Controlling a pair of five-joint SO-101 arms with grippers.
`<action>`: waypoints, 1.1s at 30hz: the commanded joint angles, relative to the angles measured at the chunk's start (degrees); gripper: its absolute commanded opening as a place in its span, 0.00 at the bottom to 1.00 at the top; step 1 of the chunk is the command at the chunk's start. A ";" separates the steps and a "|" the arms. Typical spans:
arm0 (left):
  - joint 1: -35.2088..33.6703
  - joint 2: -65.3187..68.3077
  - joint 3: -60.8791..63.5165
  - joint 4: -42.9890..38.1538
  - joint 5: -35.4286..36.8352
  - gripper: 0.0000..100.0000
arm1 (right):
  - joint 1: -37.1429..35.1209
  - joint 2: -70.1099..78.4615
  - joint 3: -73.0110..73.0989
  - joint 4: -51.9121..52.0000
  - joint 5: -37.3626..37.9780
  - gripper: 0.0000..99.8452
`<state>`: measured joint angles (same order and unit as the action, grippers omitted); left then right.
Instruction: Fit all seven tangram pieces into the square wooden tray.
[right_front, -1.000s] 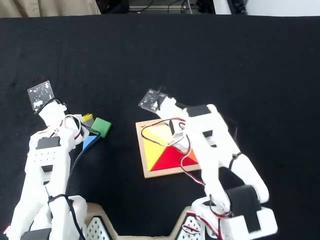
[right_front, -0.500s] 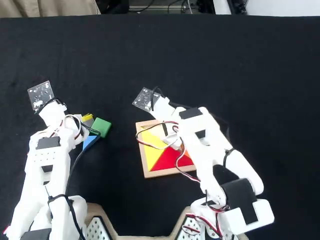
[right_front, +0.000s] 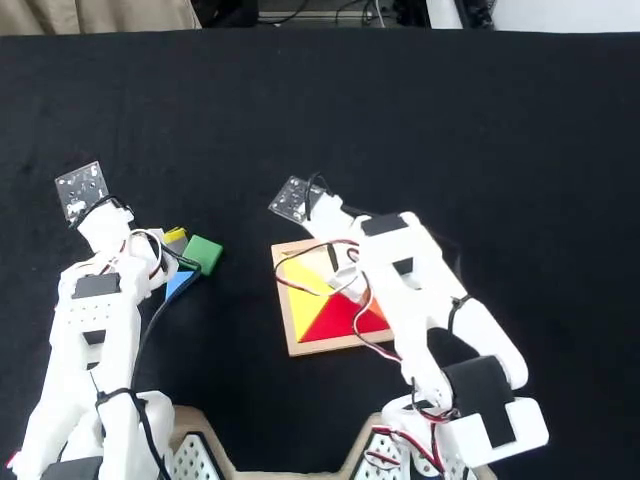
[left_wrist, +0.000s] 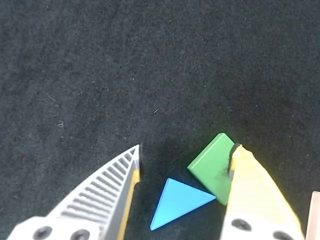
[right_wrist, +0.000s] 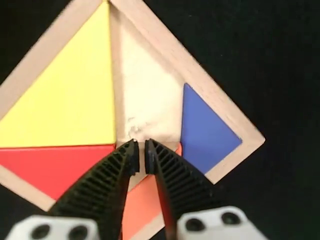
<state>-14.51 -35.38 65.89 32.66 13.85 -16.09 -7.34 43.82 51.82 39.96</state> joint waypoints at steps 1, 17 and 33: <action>0.22 -1.49 -0.57 -0.70 -0.18 0.29 | 1.41 -0.40 -2.68 1.05 -0.62 0.04; -15.52 -3.52 -3.82 -0.35 1.58 0.29 | -16.00 0.13 -17.98 4.75 -3.87 0.05; -39.08 -8.97 -5.58 20.84 -4.84 0.29 | -30.59 26.42 -47.78 8.97 -22.68 0.30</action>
<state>-47.12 -42.86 61.49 51.65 12.09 -44.31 16.13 3.12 62.20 18.15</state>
